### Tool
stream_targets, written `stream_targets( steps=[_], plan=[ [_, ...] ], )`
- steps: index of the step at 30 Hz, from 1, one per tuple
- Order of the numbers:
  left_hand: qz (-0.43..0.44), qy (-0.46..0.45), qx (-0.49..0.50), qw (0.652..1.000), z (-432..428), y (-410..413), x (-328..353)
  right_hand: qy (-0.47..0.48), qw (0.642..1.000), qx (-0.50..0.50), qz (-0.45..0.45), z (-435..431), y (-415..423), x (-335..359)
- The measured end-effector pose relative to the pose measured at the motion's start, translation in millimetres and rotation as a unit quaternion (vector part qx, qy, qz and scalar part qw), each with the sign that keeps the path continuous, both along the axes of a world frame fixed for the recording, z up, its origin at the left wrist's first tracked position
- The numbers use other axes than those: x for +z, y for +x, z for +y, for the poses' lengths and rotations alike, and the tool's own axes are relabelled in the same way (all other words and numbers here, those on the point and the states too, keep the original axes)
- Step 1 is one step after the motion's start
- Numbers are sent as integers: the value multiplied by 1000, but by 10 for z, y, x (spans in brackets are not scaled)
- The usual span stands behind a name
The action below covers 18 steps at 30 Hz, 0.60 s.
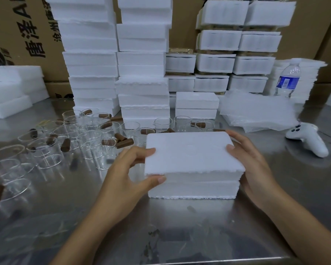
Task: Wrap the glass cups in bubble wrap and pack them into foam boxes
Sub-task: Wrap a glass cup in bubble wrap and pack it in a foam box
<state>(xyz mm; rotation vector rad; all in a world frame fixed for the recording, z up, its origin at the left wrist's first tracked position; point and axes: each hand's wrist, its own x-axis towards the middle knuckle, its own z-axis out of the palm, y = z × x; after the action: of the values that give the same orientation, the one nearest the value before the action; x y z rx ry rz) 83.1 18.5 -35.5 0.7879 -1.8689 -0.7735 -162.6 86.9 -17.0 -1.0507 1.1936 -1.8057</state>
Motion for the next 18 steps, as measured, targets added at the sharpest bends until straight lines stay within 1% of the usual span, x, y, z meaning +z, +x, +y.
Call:
stream_targets(
  steps=[5, 11, 18],
  plan=[
    [-8, 24, 1, 1000, -28, -38, 31, 19, 1000, -16, -16, -22, 4, -2],
    [4, 54, -19, 998, -61, -72, 74, 40, 998, -30, -24, -20, 0, 6],
    [-16, 75, -16, 997, -61, -49, 69, 63, 997, -29, -23, -12, 2, 48]
  ],
)
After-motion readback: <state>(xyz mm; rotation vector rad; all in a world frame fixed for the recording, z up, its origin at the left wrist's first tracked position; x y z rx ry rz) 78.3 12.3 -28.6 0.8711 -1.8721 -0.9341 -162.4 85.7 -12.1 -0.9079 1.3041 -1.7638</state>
